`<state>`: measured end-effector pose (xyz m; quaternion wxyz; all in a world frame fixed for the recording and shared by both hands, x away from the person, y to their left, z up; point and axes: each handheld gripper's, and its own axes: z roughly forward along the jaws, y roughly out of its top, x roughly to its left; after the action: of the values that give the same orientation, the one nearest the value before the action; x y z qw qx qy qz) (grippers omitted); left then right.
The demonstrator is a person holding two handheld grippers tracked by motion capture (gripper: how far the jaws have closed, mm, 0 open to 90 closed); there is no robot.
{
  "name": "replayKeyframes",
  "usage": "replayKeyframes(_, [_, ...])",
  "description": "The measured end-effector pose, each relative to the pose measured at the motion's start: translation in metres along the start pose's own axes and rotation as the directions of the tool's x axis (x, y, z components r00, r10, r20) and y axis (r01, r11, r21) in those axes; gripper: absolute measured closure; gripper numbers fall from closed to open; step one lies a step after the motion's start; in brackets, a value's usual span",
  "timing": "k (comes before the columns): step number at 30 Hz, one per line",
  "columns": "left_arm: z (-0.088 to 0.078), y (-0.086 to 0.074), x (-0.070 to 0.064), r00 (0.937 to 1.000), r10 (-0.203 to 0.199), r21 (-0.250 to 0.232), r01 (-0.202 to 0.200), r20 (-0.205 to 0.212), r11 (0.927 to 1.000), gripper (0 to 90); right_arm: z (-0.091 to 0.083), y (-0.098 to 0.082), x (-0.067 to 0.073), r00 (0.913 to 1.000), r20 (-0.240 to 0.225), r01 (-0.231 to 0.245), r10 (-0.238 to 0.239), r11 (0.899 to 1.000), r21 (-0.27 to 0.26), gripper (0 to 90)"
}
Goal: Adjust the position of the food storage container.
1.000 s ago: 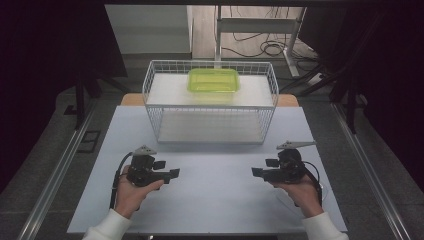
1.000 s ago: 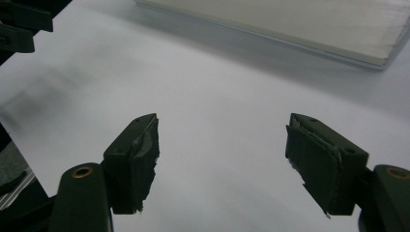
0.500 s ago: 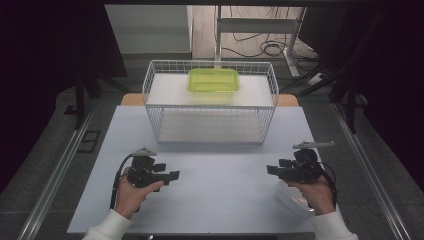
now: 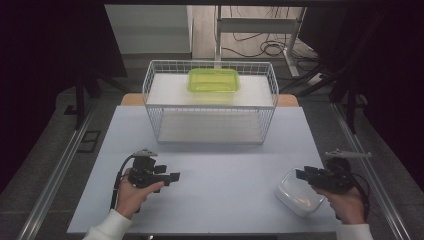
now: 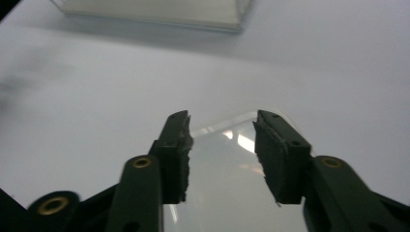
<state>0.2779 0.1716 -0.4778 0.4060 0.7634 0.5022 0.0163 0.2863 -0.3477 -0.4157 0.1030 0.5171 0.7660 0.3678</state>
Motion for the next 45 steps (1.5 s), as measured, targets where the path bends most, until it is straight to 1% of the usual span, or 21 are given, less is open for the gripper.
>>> replayKeyframes(1, [0.0, 0.0, 0.0, 1.0, -0.001, 0.001, 0.001, 0.001, 1.0, 31.9, -0.007, -0.007, -0.006, 0.9994, 0.035, -0.008, 0.008, 1.0, 0.008, 62.8])
replayKeyframes(2, [0.001, 0.0, 0.0, 1.0, -0.001, 0.003, 0.001, 0.001, 1.0, 31.9, -0.012, -0.011, -0.009, 0.9985, 0.054, -0.013, 0.012, 1.0, 0.012, 66.0])
replayKeyframes(3, [0.001, 0.0, 0.0, 1.0, -0.001, 0.003, 0.001, 0.001, 1.0, 31.9, -0.012, -0.011, -0.009, 0.9985, 0.054, -0.013, 0.012, 1.0, 0.012, 66.0])
replayKeyframes(4, [0.001, 0.0, 0.001, 1.0, -0.003, 0.005, 0.003, 0.003, 1.0, 31.9, -0.021, -0.019, -0.015, 0.9965, 0.077, -0.032, 0.032, 0.999, 0.006, 73.8])
replayKeyframes(5, [0.001, 0.0, 0.001, 1.0, -0.003, 0.005, 0.003, 0.003, 1.0, 31.9, -0.021, -0.019, -0.015, 0.9965, 0.077, -0.032, 0.032, 0.999, 0.006, 73.8])
replayKeyframes(6, [0.002, -0.001, 0.001, 1.0, -0.008, 0.01, 0.008, 0.003, 0.9999, 31.9, -0.028, -0.027, -0.018, 0.9954, 0.089, -0.035, 0.034, 0.999, 0.008, 79.3])
replayKeyframes(7, [0.002, -0.001, 0.001, 1.0, -0.008, 0.01, 0.008, 0.003, 0.9999, 31.9, -0.028, -0.027, -0.018, 0.9954, 0.089, -0.035, 0.034, 0.999, 0.008, 79.3])
replayKeyframes(8, [0.002, -0.001, 0.002, 1.0, -0.009, 0.013, 0.009, 0.004, 0.9999, 31.9, -0.034, -0.036, -0.021, 0.994, 0.103, -0.04, 0.038, 0.999, 0.023, 84.0])
replayKeyframes(10, [0.002, 0.0, 0.002, 0.9999, -0.01, 0.012, 0.01, 0.004, 0.9999, 31.9, -0.037, -0.04, -0.024, 0.9927, 0.113, -0.045, 0.041, 0.999, 0.031, 85.8])
replayKeyframes(12, [0.002, 0.0, 0.002, 0.9999, -0.012, 0.012, 0.012, 0.005, 0.9999, 31.9, -0.043, -0.052, -0.032, 0.9865, 0.155, -0.064, 0.054, 0.996, 0.057, 88.5])
replayKeyframes(13, [0.002, 0.0, 0.002, 0.9999, -0.012, 0.012, 0.012, 0.005, 0.9999, 31.9, -0.043, -0.052, -0.032, 0.9865, 0.155, -0.064, 0.054, 0.996, 0.057, 88.5])
replayKeyframes(14, [0.002, 0.0, 0.002, 0.9999, -0.015, 0.014, 0.015, 0.005, 0.9998, 31.9, -0.045, -0.06, -0.038, 0.9812, 0.184, -0.075, 0.059, 0.994, 0.079, 88.7])
replayKeyframes(15, [0.002, 0.0, 0.002, 0.9999, -0.015, 0.014, 0.015, 0.005, 0.9998, 31.9, -0.045, -0.06, -0.038, 0.9812, 0.184, -0.075, 0.059, 0.994, 0.079, 88.7])
replayKeyframes(17, [0.003, 0.0, 0.002, 0.9999, -0.014, 0.016, 0.013, 0.003, 0.9998, 31.9, -0.045, -0.069, -0.046, 0.9765, 0.204, -0.093, 0.069, 0.99, 0.109, 88.7])
replayKeyframes(20, [0.005, 0.0, 0.001, 0.9999, -0.012, 0.024, 0.012, 0.004, 0.9996, 31.9, -0.037, -0.077, -0.053, 0.9759, 0.204, -0.109, 0.077, 0.982, 0.152, 88.7])
replayKeyframes(21, [0.005, 0.0, 0.001, 0.9999, -0.012, 0.024, 0.012, 0.004, 0.9996, 31.9, -0.037, -0.077, -0.053, 0.9759, 0.204, -0.109, 0.077, 0.982, 0.152, 88.7])
replayKeyframes(23, [0.006, 0.0, 0.001, 0.9999, -0.01, 0.029, 0.01, 0.005, 0.9995, 31.8, -0.031, -0.078, -0.054, 0.9775, 0.197, -0.111, 0.076, 0.978, 0.174, 88.7])
replayKeyframes(26, [0.005, 0.0, 0.002, 0.9999, -0.013, 0.027, 0.013, 0.003, 0.9996, 31.7, -0.018, -0.081, -0.053, 0.9806, 0.183, -0.11, 0.071, 0.971, 0.211, 88.7])
replayKeyframes(33, [0.005, -0.001, 0.003, 0.9999, -0.012, 0.029, 0.012, -0.003, 0.9995, 31.5, -0.015, -0.078, -0.051, 0.9819, 0.174, -0.111, 0.075, 0.972, 0.207, 88.7])
replayKeyframes(34, [0.005, -0.001, 0.003, 0.9999, -0.013, 0.03, 0.013, -0.003, 0.9995, 31.5, -0.013, -0.078, -0.051, 0.9828, 0.164, -0.118, 0.084, 0.971, 0.208, 88.7])
replayKeyframes(45, [0.006, -0.001, 0.003, 0.9999, -0.008, 0.037, 0.008, -0.01, 0.9993, 31.4, -0.008, -0.074, -0.047, 0.982, 0.17, -0.119, 0.083, 0.969, 0.216, 88.6])
